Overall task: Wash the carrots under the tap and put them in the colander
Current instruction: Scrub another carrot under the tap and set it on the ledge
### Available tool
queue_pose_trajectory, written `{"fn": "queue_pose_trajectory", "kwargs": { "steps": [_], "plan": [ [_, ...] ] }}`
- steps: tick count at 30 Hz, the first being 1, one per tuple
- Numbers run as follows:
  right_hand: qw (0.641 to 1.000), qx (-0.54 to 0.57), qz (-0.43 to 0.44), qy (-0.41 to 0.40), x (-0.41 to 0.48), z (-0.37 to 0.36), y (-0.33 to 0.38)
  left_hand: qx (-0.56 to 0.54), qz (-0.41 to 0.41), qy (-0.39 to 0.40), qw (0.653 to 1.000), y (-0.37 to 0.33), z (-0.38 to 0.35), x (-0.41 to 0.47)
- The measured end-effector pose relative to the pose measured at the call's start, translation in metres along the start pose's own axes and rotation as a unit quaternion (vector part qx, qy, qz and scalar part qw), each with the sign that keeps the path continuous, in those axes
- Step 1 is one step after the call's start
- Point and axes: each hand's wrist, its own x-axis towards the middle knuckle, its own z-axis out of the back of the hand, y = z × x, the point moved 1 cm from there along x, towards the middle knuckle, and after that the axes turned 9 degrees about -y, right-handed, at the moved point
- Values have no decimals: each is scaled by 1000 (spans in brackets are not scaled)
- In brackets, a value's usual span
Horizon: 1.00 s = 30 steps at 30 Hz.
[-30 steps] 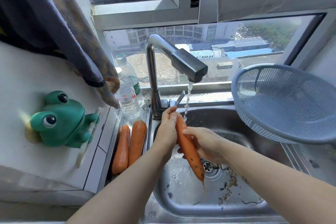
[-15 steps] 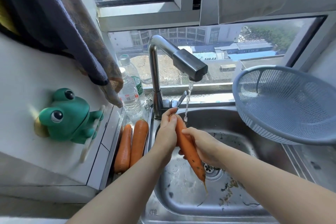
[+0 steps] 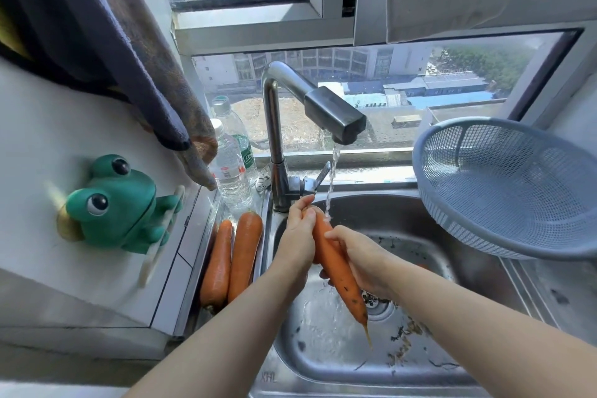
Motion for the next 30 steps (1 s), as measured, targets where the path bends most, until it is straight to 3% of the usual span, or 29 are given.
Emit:
{"fn": "queue_pose_trajectory", "kwargs": {
  "steps": [17, 20, 23, 25, 30],
  "plan": [
    [997, 6, -56, -56, 5, 2, -17, -4, 23, -18, 1000, 23, 1, 1],
    [999, -16, -9, -28, 4, -3, -21, -49, 49, -80, 994, 26, 0, 10],
    [992, -109, 58, -21, 5, -2, -23, -68, 89, -94, 989, 27, -6, 16],
    [983, -161, 71, -49, 7, 5, -23, -56, 82, -59, 993, 28, -12, 14],
    [980, -189, 44, -46, 7, 26, -21, 82, -17, 137, 987, 43, 2, 6]
  ]
}}
